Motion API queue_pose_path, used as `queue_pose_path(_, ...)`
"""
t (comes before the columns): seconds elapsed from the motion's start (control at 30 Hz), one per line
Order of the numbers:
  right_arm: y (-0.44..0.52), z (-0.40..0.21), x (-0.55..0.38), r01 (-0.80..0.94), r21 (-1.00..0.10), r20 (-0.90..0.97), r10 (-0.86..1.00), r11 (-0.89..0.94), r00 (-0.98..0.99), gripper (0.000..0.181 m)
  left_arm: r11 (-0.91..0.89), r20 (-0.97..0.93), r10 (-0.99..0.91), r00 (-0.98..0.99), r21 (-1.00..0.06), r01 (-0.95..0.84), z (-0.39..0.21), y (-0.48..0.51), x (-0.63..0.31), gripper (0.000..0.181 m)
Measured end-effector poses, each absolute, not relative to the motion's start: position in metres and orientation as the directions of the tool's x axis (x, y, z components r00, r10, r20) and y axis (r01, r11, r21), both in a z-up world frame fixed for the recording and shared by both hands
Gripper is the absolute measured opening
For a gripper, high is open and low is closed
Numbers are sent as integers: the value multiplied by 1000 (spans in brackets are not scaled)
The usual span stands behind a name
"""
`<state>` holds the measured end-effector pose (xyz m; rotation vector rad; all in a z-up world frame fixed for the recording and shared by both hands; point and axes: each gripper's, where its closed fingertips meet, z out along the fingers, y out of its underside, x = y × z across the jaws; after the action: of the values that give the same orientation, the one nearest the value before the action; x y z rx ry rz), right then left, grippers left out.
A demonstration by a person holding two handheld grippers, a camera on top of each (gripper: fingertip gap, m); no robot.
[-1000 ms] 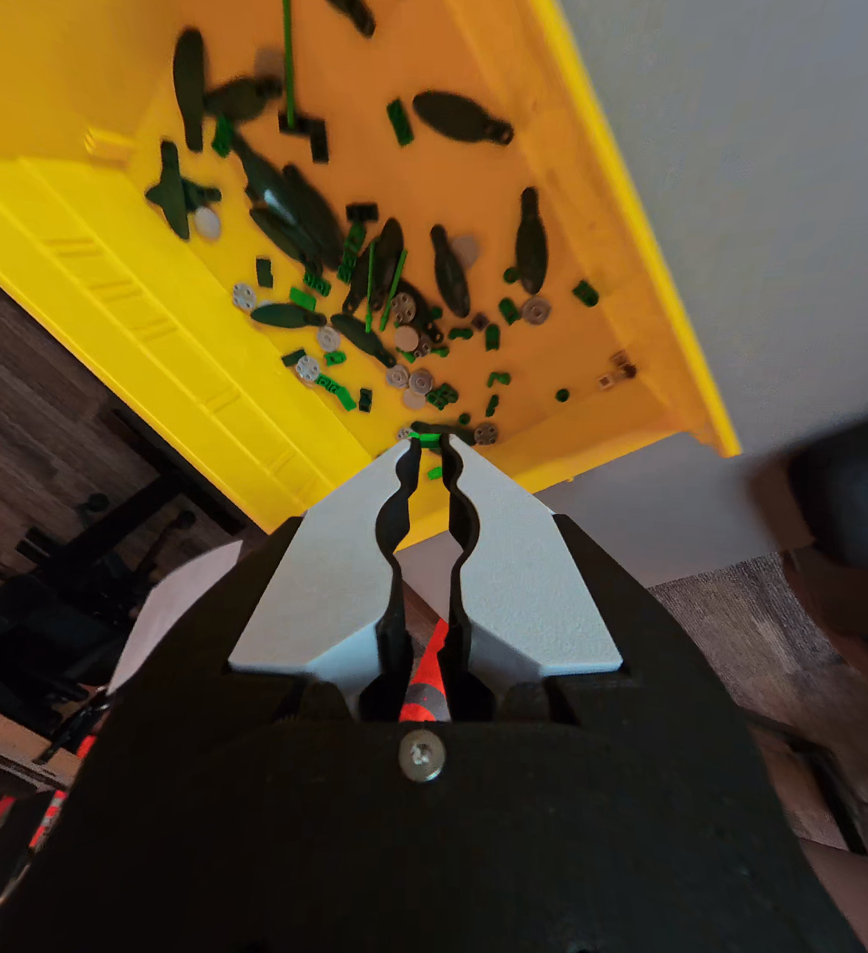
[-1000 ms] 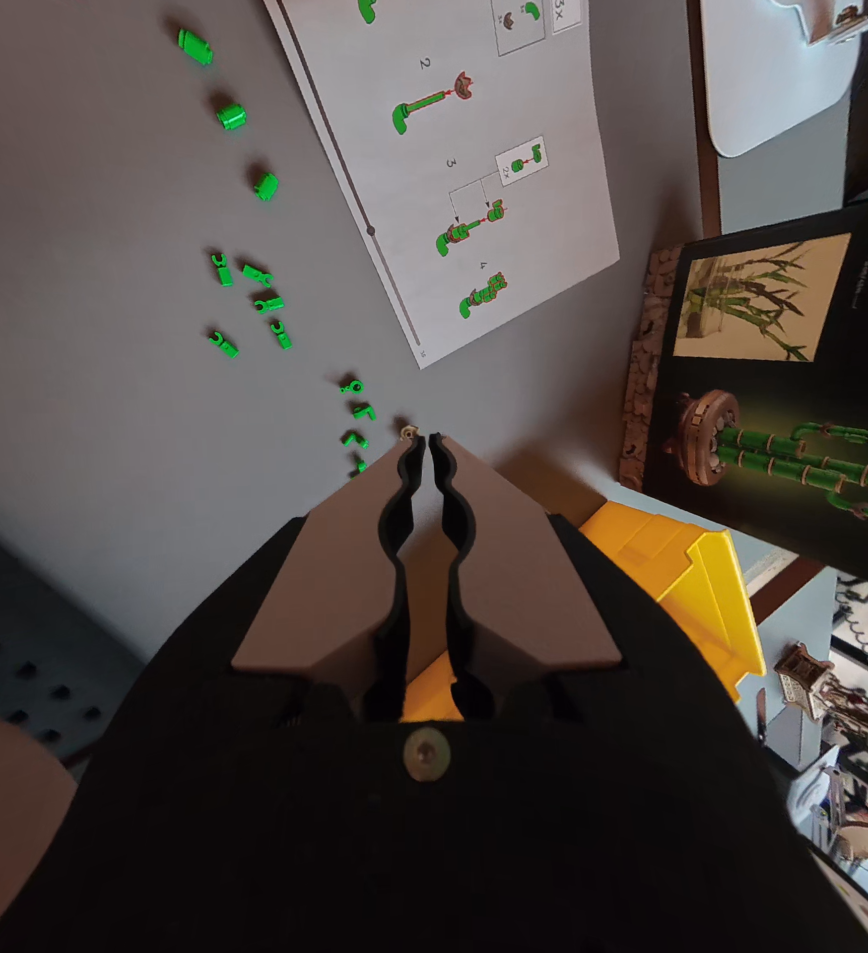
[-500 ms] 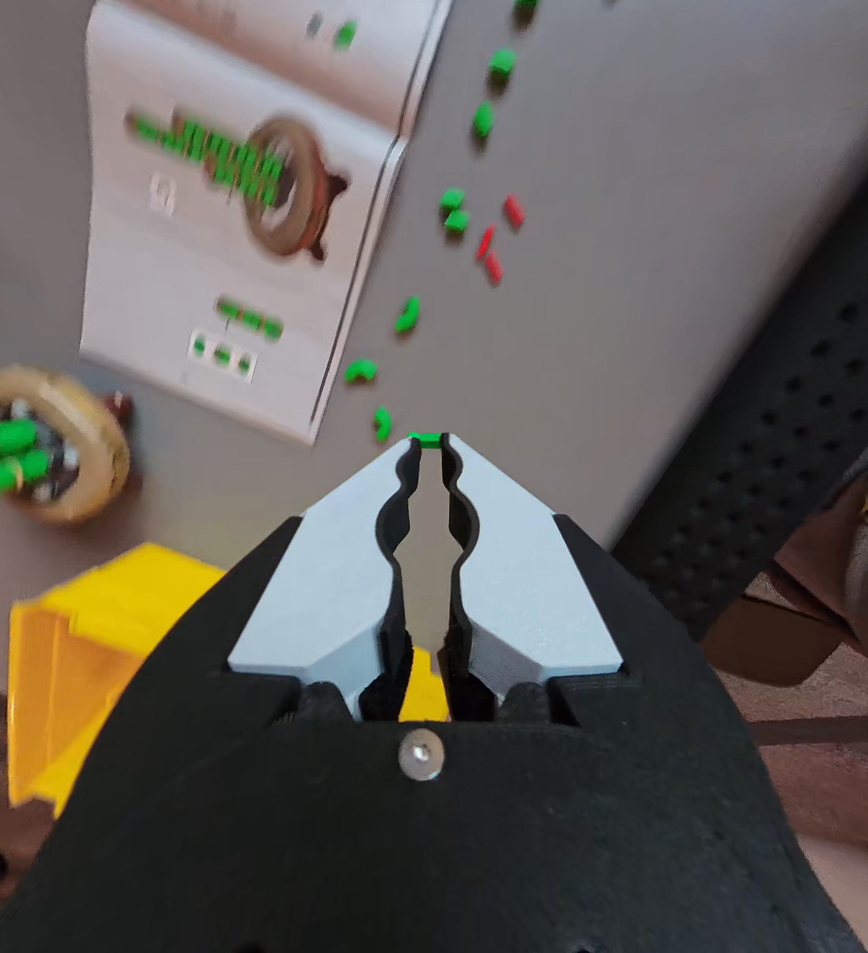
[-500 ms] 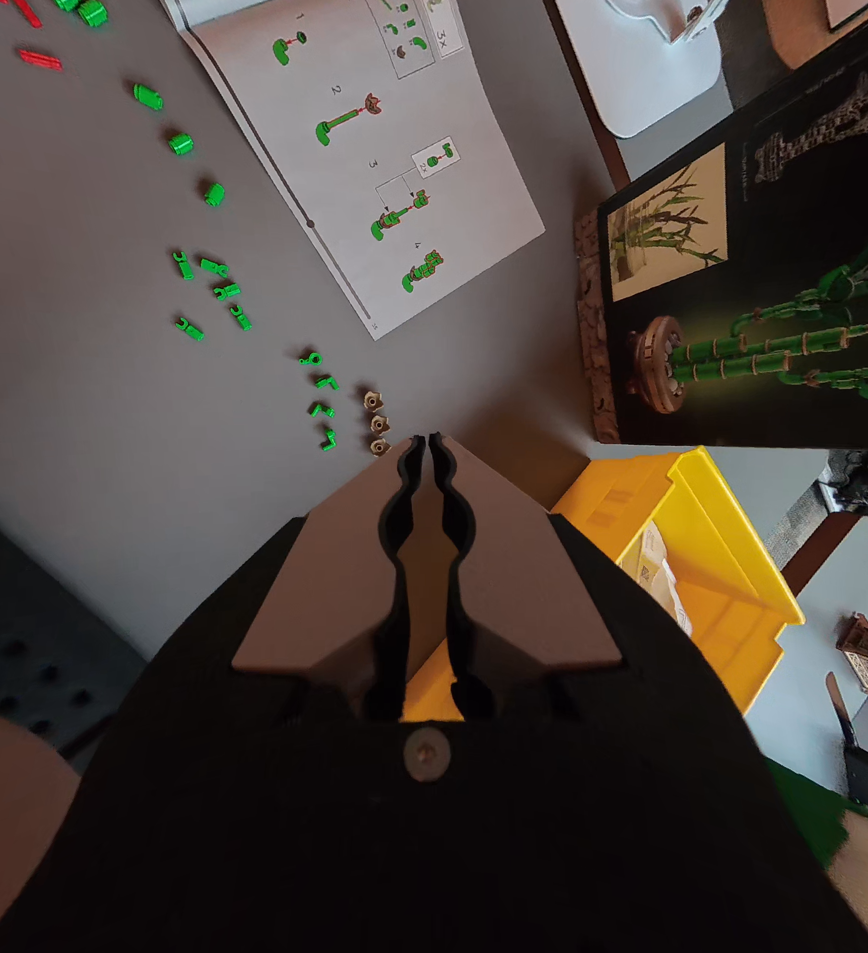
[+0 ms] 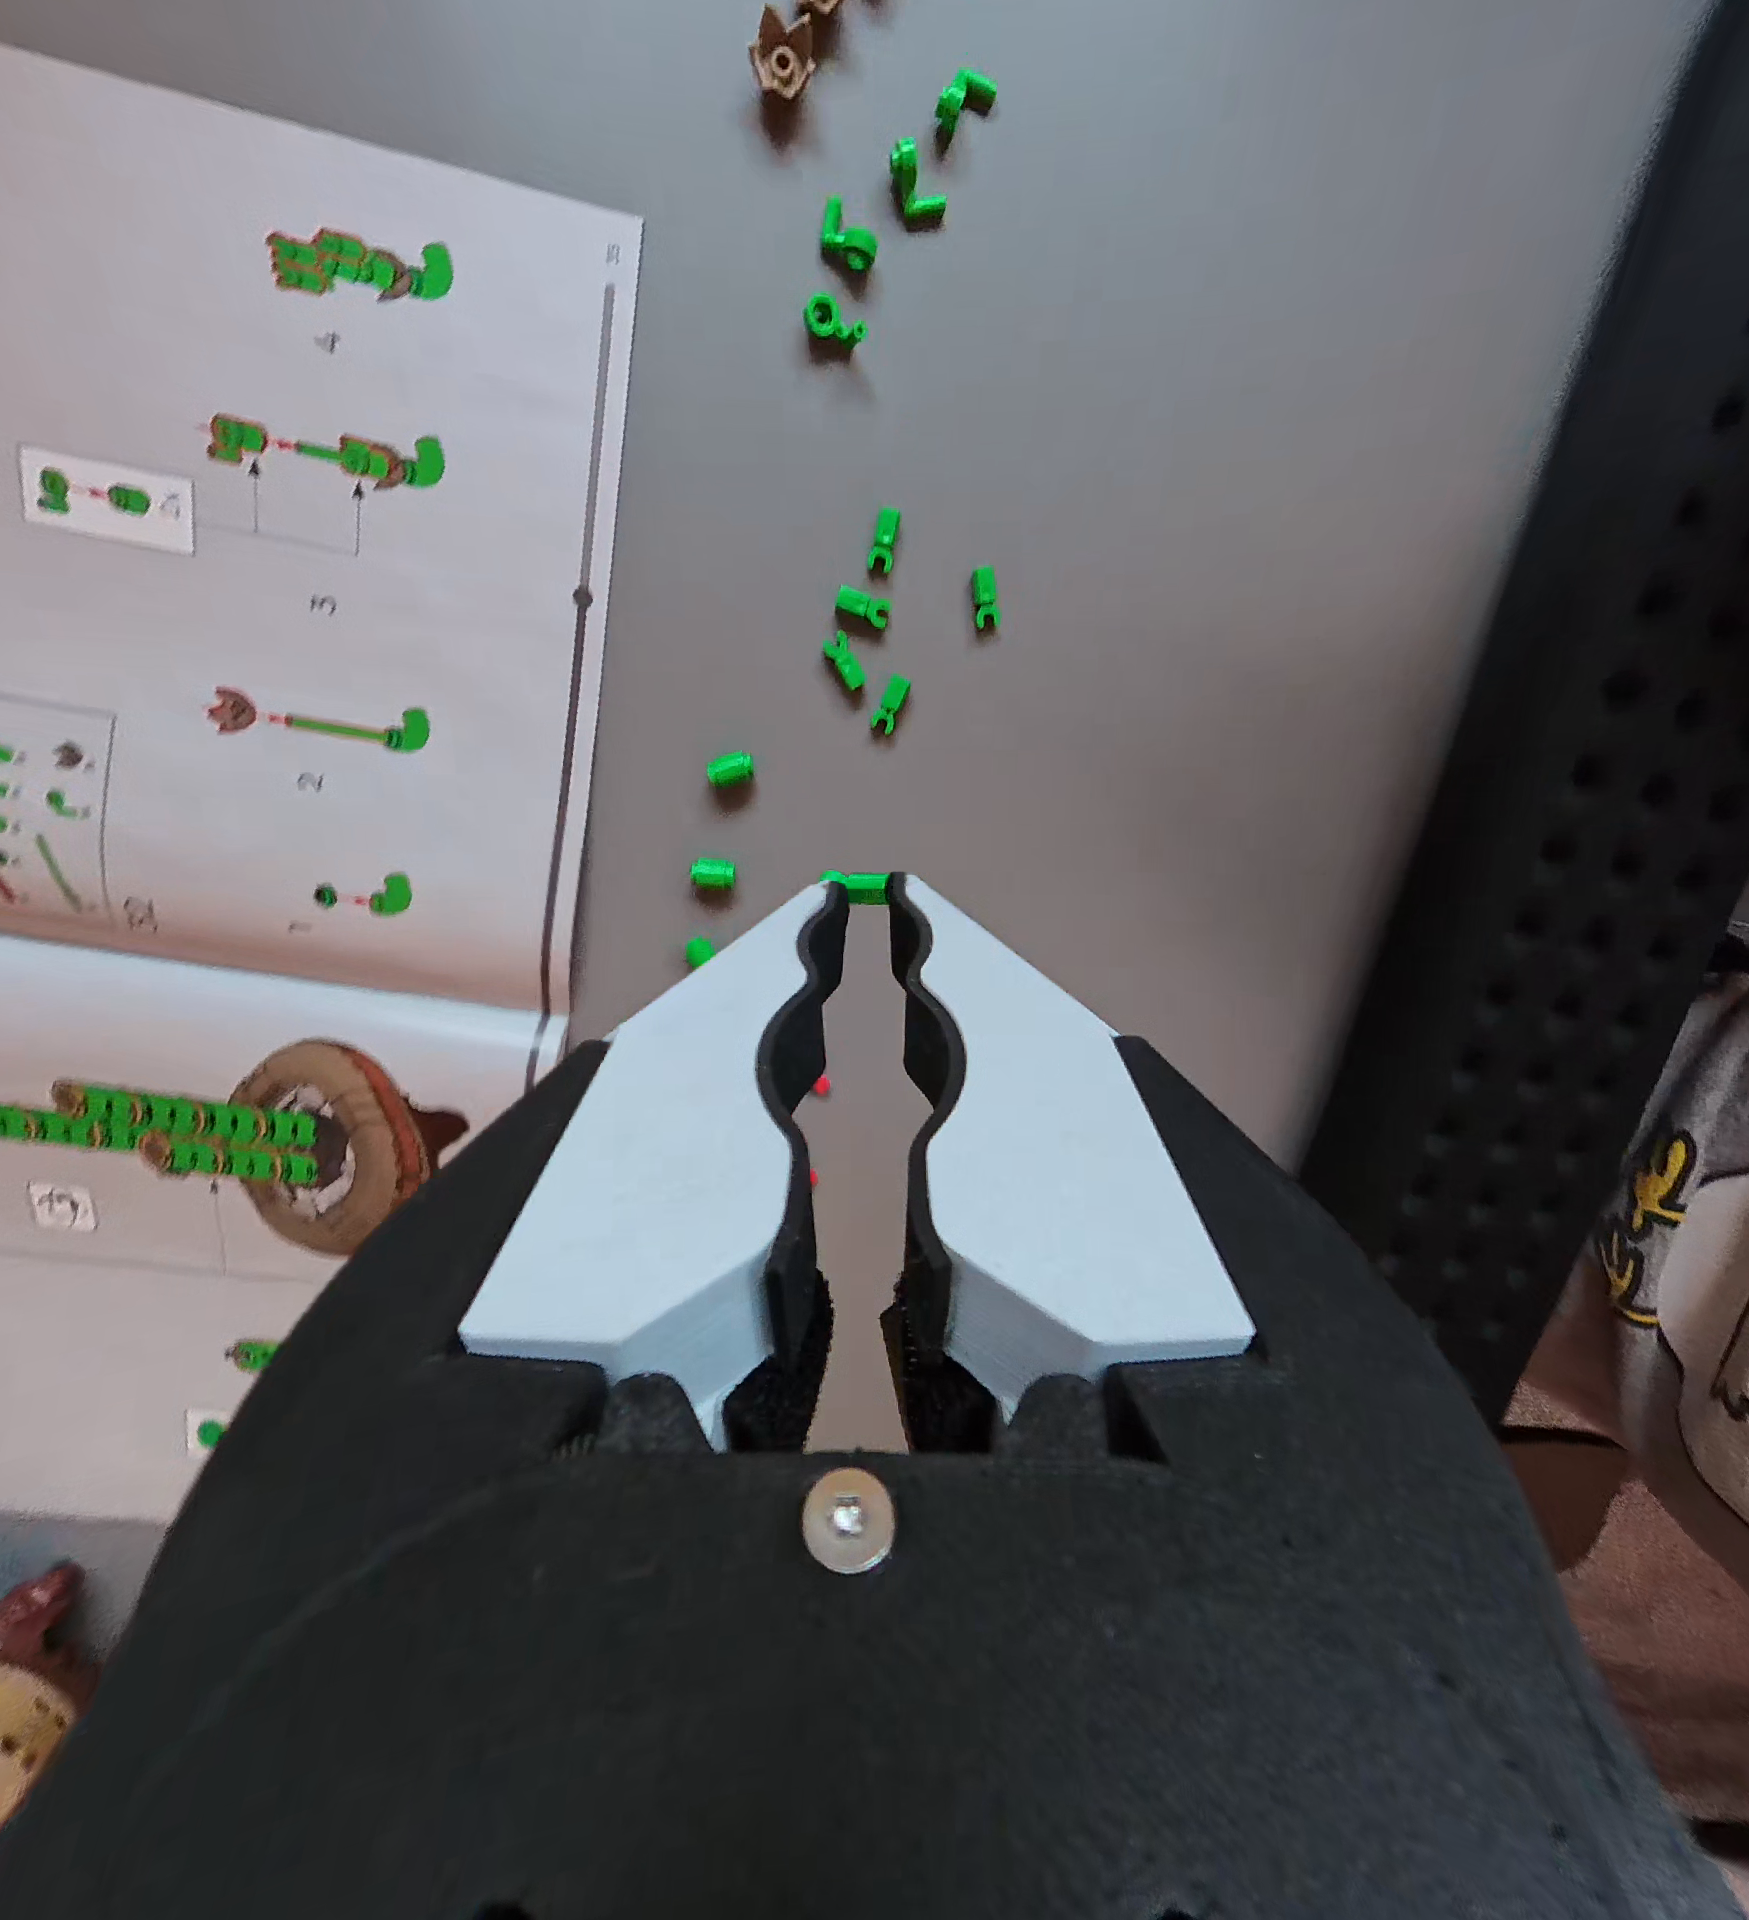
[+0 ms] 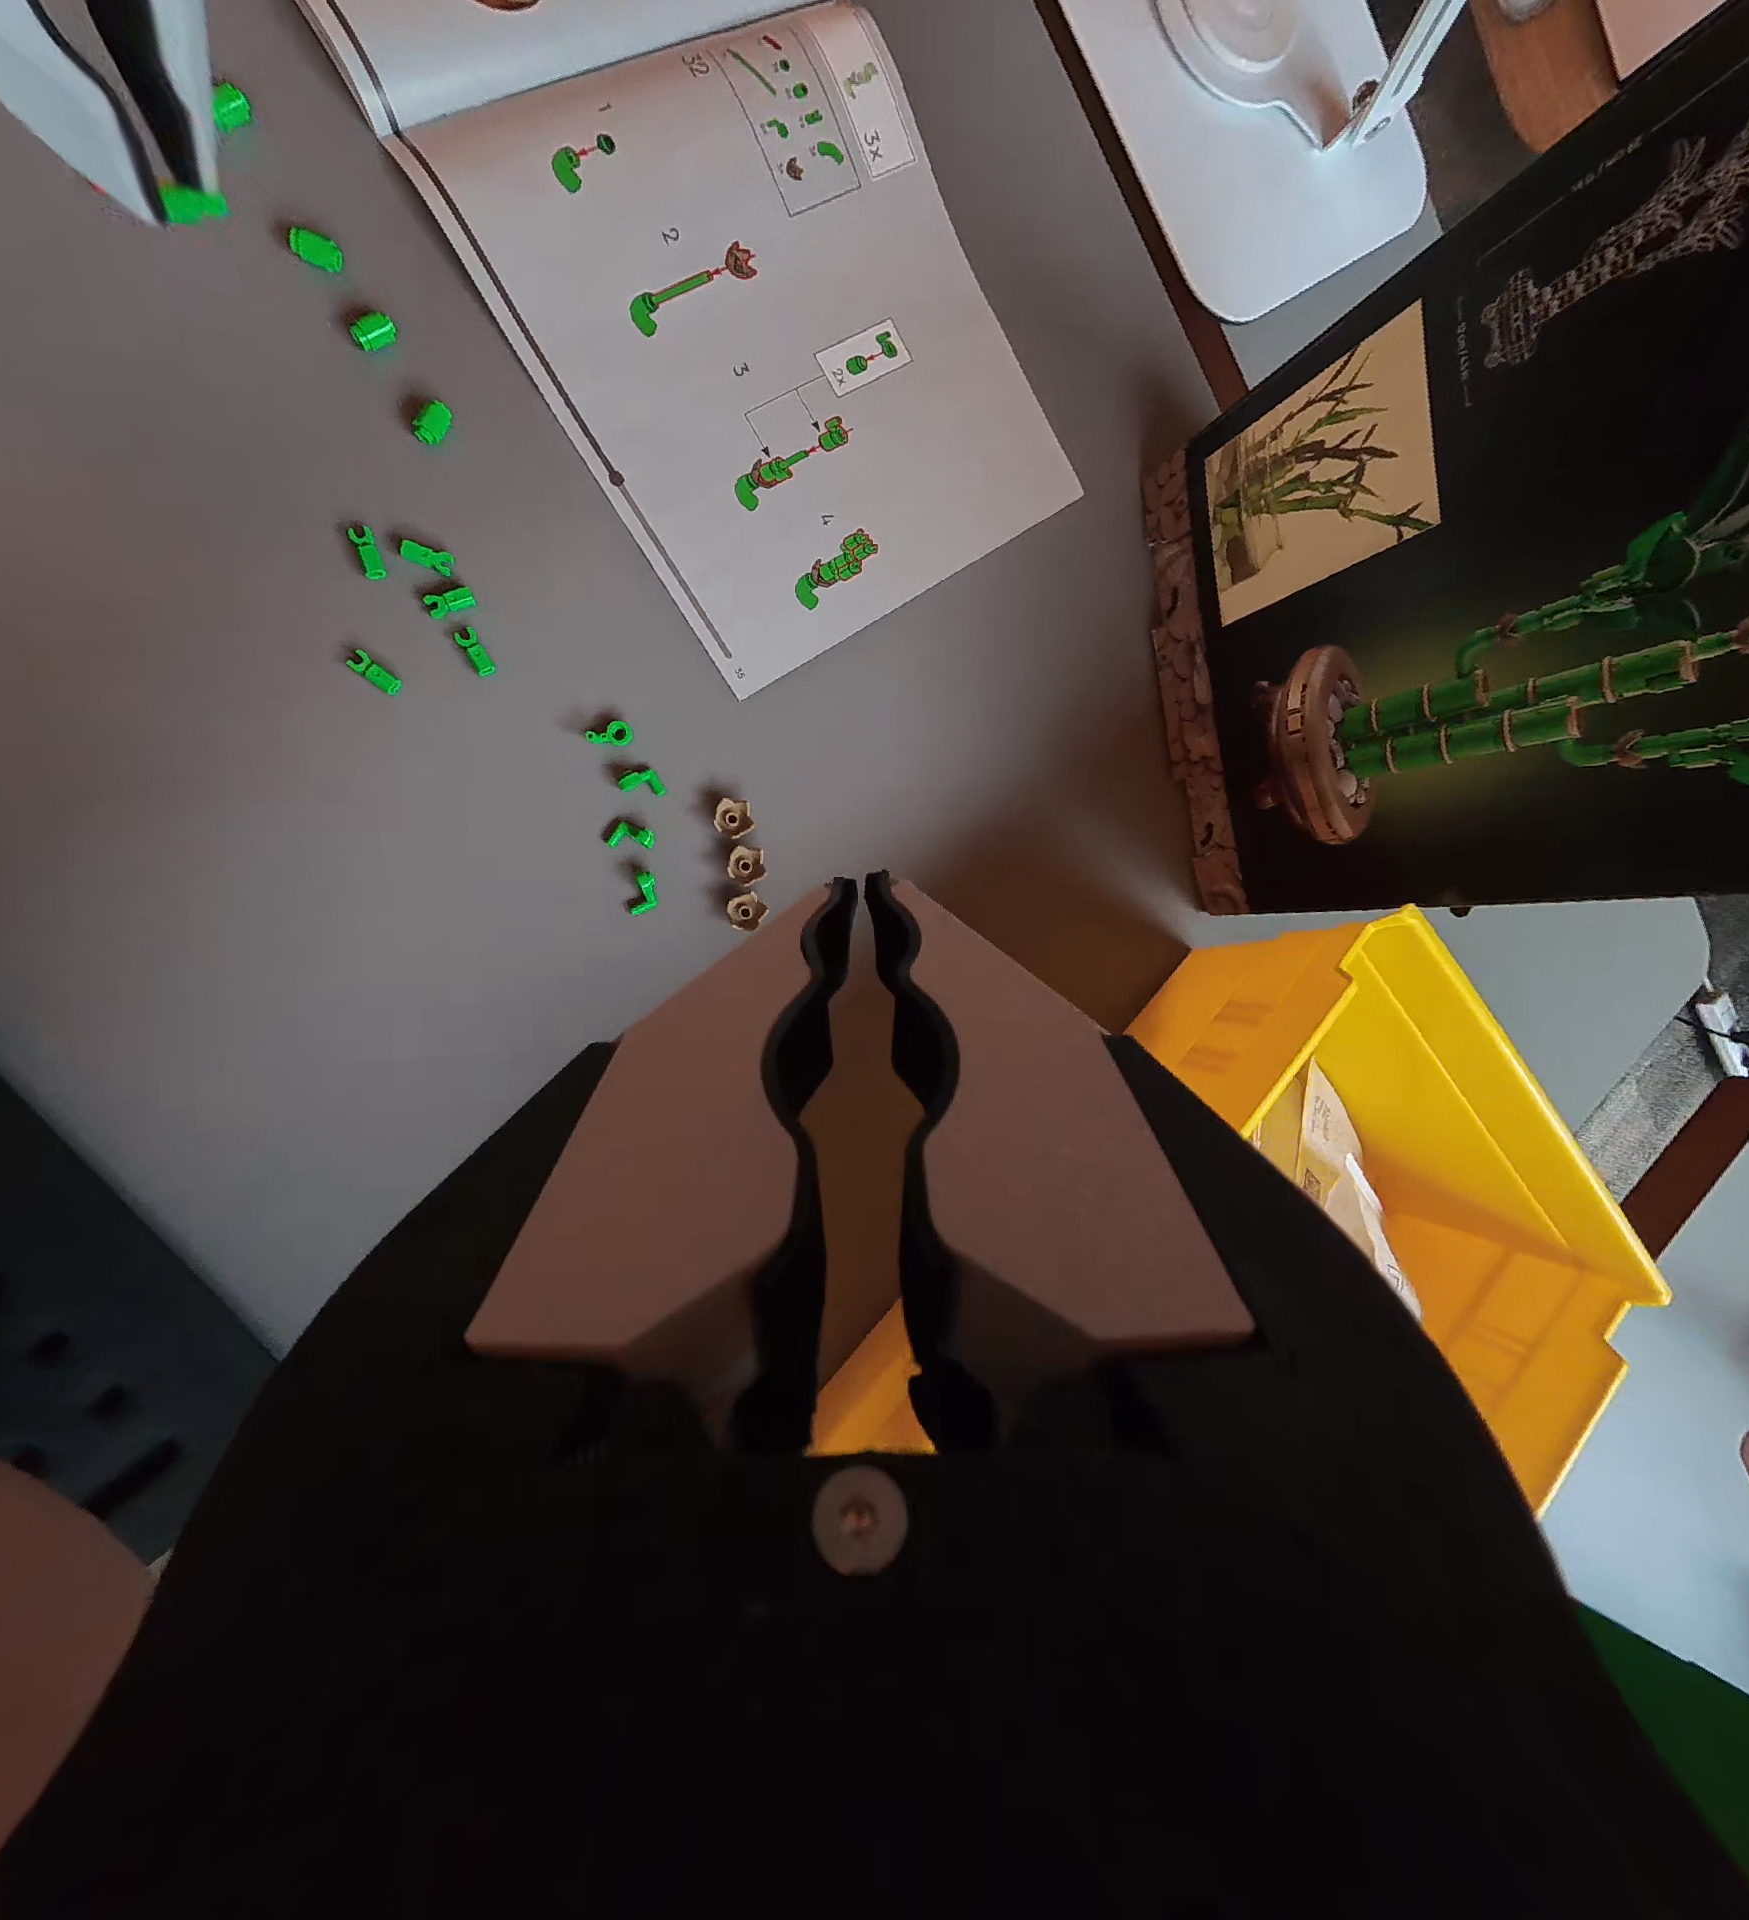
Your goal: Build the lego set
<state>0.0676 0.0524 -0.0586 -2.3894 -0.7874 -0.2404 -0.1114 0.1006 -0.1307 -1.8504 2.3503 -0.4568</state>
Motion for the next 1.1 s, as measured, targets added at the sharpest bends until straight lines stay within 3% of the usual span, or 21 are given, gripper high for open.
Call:
queue_pose_path(0.4,52,-51,66,598,-514,357,481,-615,801,2,443,-99,-893,-438,-356,-823,-184,72,-88,6)
queue_pose_path(0.53,52,-51,65,603,-511,360,484,-613,798,2,518,-163,-855,-492,-323,-792,-195,66,-90,6)
queue_pose_path(0.83,52,-52,64,604,-508,357,488,-614,796,2,533,-153,-845,-512,-326,-781,-203,61,-90,6)
queue_pose_path(1.0,52,-54,63,608,-501,352,496,-616,794,2,523,-134,-848,-513,-368,-769,-192,59,-90,11)
queue_pose_path(1.1,52,-57,63,613,-489,352,503,-620,789,2,467,-132,-876,-465,-478,-744,-154,65,-87,15)
